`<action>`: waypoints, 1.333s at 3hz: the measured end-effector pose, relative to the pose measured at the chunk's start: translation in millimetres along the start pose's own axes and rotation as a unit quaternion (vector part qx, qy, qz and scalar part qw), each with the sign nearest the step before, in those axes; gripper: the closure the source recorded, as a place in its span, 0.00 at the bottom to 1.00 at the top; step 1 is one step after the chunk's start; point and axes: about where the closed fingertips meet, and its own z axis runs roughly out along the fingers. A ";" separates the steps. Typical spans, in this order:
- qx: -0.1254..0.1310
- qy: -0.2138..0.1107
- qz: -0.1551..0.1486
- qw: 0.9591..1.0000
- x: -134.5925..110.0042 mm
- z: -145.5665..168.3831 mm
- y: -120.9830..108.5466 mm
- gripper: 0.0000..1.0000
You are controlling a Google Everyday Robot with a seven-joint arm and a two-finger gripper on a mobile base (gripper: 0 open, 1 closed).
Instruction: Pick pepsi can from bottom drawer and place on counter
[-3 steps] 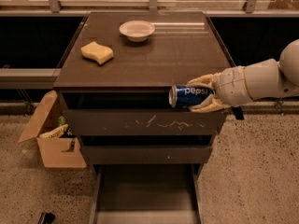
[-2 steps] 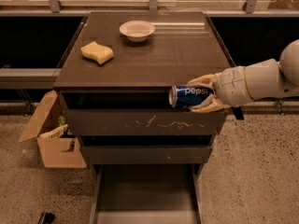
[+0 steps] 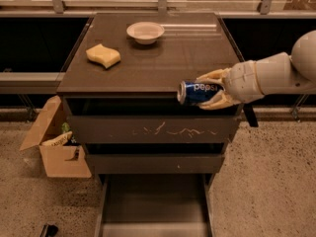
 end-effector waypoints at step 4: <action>0.014 0.003 0.016 1.000 19.4 28.5 -99.0 1.00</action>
Offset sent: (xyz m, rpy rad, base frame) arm 0.0880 0.0102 0.0413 -0.0134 -0.0453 0.0253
